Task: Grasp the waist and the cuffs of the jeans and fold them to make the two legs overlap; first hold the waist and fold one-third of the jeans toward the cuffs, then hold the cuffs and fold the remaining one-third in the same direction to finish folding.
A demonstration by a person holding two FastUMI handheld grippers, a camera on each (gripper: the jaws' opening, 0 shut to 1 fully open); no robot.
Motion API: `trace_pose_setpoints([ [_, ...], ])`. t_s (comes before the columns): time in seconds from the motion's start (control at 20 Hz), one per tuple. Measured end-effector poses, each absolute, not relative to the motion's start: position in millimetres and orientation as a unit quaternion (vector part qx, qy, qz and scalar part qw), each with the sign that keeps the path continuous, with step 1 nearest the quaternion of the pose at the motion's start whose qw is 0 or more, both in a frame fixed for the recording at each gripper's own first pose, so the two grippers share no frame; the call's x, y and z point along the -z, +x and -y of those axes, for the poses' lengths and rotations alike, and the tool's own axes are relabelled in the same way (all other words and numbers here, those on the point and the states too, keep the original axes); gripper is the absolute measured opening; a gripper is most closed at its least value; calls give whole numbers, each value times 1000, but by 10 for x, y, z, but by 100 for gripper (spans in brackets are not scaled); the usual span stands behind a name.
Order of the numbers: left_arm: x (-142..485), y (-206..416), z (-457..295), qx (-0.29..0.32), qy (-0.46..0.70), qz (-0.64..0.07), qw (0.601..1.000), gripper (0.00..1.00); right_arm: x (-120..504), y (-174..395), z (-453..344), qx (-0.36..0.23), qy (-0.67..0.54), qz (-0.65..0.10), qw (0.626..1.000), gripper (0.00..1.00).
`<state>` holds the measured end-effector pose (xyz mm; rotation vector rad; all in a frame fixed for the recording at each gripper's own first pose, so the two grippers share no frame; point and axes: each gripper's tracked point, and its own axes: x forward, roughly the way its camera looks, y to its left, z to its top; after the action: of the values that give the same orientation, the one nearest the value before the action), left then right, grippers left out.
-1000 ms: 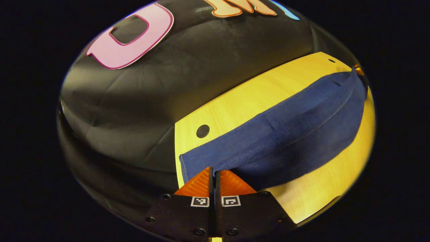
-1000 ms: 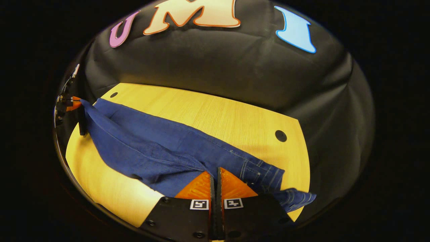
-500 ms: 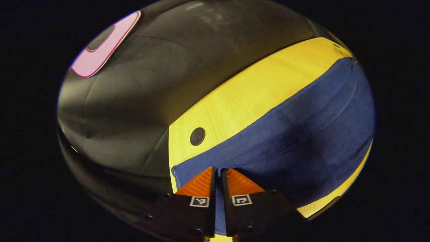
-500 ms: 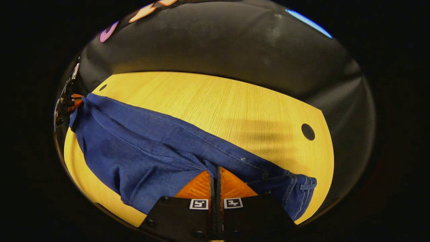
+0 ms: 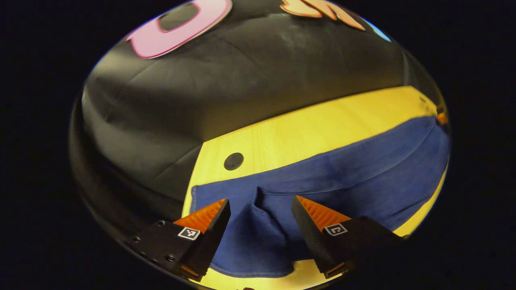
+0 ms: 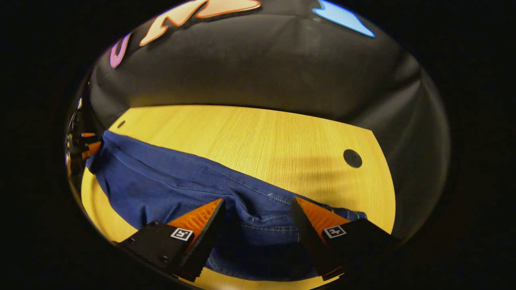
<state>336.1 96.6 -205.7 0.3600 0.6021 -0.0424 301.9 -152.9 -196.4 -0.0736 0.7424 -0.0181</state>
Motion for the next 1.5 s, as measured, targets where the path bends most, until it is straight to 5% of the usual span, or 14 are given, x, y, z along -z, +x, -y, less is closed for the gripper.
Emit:
trace_pose_setpoints([
  [0.55,1956,3372,-854,72,85,-220,969,96,1860,1854,2784,120,21,-363,924,100],
  [1.5,1770,3231,-946,4,61,-215,975,96,2354,1771,2875,90,76,-367,923,96],
])
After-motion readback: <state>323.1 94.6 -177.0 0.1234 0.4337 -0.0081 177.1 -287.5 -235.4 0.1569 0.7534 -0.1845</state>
